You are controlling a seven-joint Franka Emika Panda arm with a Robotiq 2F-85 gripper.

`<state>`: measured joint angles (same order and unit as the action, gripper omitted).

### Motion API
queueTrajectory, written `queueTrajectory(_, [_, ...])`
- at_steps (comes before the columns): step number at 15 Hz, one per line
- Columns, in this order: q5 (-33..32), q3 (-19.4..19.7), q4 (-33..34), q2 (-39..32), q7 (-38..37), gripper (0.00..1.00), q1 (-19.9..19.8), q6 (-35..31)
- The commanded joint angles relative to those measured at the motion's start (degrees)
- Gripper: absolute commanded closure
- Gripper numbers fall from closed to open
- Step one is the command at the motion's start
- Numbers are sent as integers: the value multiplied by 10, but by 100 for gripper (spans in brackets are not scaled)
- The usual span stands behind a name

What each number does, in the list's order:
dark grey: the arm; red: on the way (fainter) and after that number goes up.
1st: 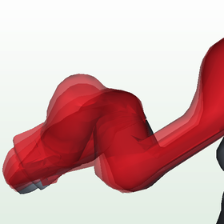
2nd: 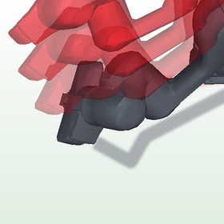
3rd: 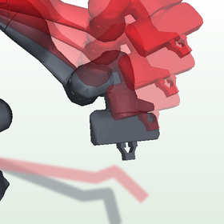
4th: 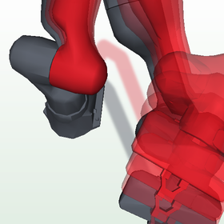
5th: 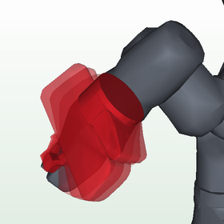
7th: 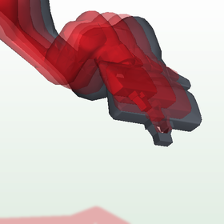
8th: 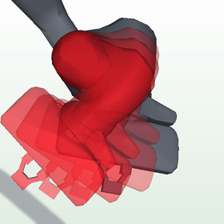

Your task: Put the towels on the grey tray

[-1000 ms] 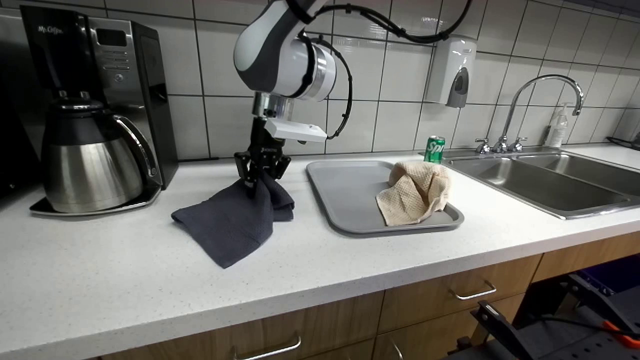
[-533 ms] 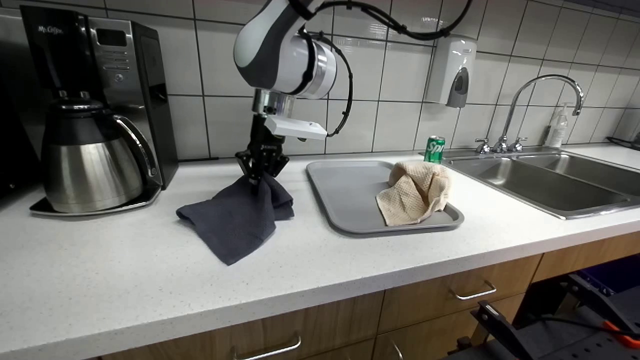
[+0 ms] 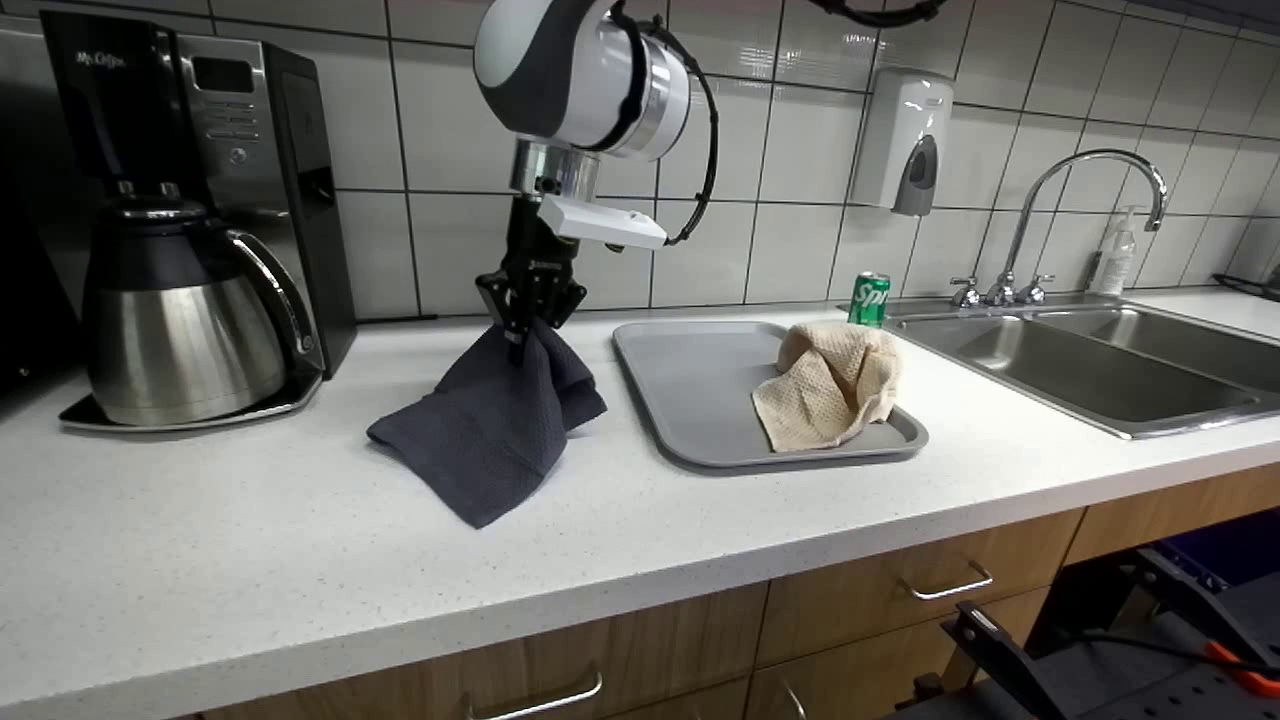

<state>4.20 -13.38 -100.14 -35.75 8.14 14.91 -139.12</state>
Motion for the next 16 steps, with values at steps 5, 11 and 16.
queueTrajectory(5, [10, 1, -101, 120, -41, 98, -10, -25])
queueTrajectory(11, [-5, 13, -145, 172, -132, 98, 10, -54])
queueTrajectory(16, [-24, 27, -179, 201, -205, 98, 24, -80])
